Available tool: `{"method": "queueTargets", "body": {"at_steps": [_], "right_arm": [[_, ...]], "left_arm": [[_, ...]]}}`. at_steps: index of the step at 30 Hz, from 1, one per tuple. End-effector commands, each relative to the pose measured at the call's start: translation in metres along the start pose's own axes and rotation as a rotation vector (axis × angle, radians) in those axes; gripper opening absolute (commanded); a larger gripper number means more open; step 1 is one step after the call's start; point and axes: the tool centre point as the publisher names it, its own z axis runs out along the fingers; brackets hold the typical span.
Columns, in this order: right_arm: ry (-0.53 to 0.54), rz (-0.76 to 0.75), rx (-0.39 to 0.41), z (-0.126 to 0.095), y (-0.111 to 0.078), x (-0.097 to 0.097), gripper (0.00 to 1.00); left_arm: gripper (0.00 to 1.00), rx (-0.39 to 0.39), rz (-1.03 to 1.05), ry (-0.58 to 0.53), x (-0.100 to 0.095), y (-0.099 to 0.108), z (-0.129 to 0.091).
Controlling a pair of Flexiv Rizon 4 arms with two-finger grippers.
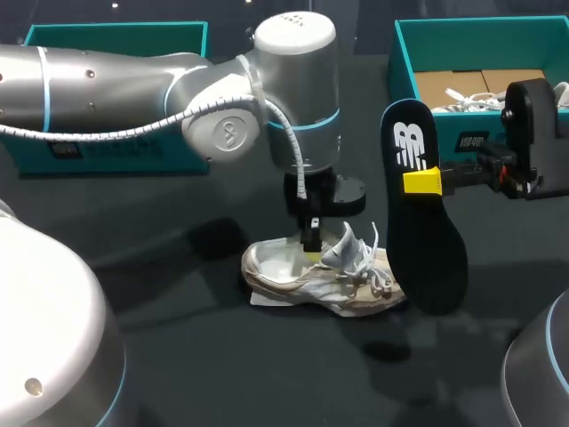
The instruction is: Take the shoe out of the shoebox, open the shoe tongue, remove and reinsert the insole, then place the shoe into the shoebox
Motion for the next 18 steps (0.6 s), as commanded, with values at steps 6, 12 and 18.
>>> {"method": "queueTargets", "body": {"at_steps": [6,12,18], "right_arm": [[-0.001,0.001,0.0,0.001,0.0,0.0,0.0],[-0.001,0.001,0.0,0.001,0.0,0.0,0.0],[-0.001,0.001,0.0,0.001,0.0,0.0,0.0]], "left_arm": [[0.0,-0.099,0.303,0.092,0.0,0.01,-0.02],[0.0,-0.099,0.303,0.092,0.0,0.01,-0.02],[0.0,-0.138,0.475,0.094,-0.002,0.019,-0.036]]}}
